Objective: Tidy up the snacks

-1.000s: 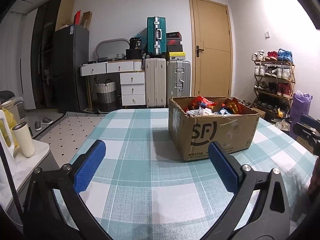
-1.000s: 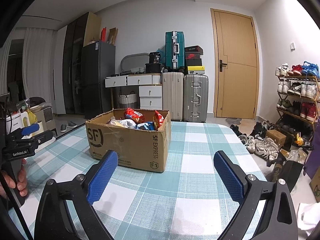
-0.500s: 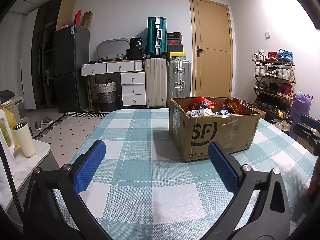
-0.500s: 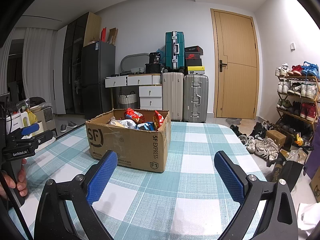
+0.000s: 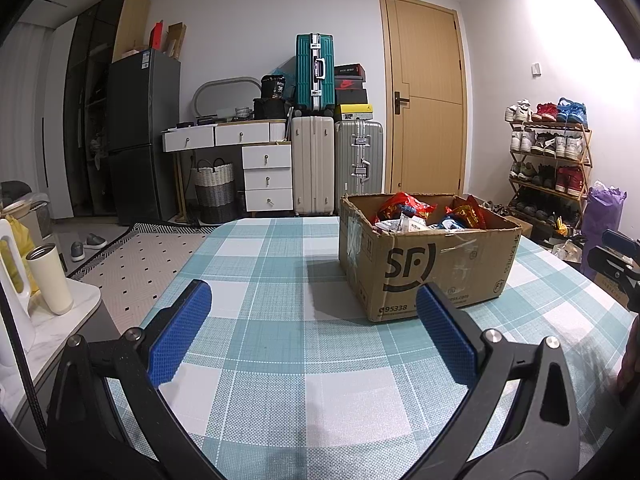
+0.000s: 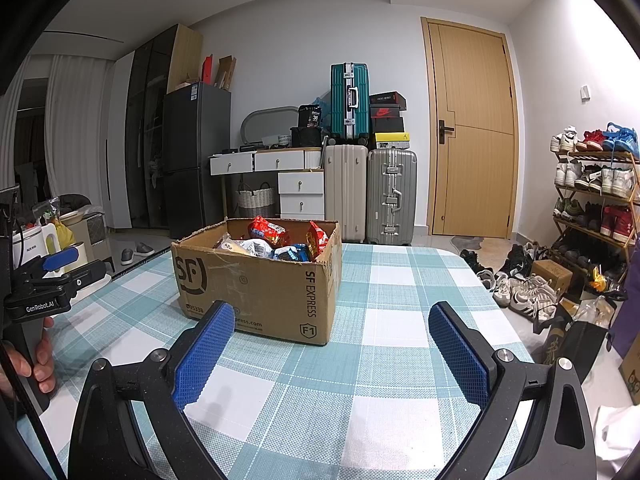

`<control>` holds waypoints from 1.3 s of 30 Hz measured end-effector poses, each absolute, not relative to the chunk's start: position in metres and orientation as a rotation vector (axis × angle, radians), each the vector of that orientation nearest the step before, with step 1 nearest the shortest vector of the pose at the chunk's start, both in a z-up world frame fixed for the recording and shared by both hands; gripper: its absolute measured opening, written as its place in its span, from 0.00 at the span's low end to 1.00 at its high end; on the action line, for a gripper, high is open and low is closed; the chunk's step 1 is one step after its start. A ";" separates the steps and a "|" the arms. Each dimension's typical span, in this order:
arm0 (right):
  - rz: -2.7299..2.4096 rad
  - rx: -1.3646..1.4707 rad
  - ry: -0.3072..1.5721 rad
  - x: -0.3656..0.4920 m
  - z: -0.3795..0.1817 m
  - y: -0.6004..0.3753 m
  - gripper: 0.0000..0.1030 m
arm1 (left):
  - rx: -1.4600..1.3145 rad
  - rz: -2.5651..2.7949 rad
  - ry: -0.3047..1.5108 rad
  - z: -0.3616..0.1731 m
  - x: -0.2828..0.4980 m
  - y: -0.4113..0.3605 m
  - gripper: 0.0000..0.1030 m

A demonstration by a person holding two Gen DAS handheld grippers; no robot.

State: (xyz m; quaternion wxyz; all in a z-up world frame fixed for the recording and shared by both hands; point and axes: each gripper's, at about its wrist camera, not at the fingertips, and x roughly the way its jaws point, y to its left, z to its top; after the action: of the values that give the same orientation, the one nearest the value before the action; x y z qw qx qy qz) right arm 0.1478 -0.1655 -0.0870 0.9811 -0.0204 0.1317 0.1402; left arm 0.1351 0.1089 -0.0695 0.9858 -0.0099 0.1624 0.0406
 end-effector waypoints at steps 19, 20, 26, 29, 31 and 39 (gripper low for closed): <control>0.282 -0.041 0.265 0.148 -0.087 -0.166 0.98 | -0.021 0.085 0.326 -0.069 0.133 0.110 0.99; 0.282 -0.041 0.265 0.149 -0.088 -0.165 0.98 | -0.020 0.085 0.326 -0.069 0.133 0.110 0.99; 0.282 -0.041 0.264 0.148 -0.088 -0.165 0.98 | -0.019 0.085 0.327 -0.069 0.133 0.110 0.99; 0.282 -0.041 0.265 0.148 -0.088 -0.166 0.98 | -0.019 0.083 0.327 -0.069 0.133 0.110 0.99; 0.282 -0.041 0.265 0.148 -0.088 -0.166 0.98 | -0.019 0.084 0.327 -0.069 0.133 0.110 0.99; 0.282 -0.041 0.265 0.148 -0.087 -0.166 0.99 | -0.021 0.090 0.324 -0.069 0.133 0.111 0.99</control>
State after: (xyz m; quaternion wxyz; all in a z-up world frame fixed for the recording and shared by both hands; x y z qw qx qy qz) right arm 0.1475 -0.1657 -0.0874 0.9811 -0.0202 0.1317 0.1402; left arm 0.1326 0.1112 -0.0686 0.9858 -0.0106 0.1614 0.0446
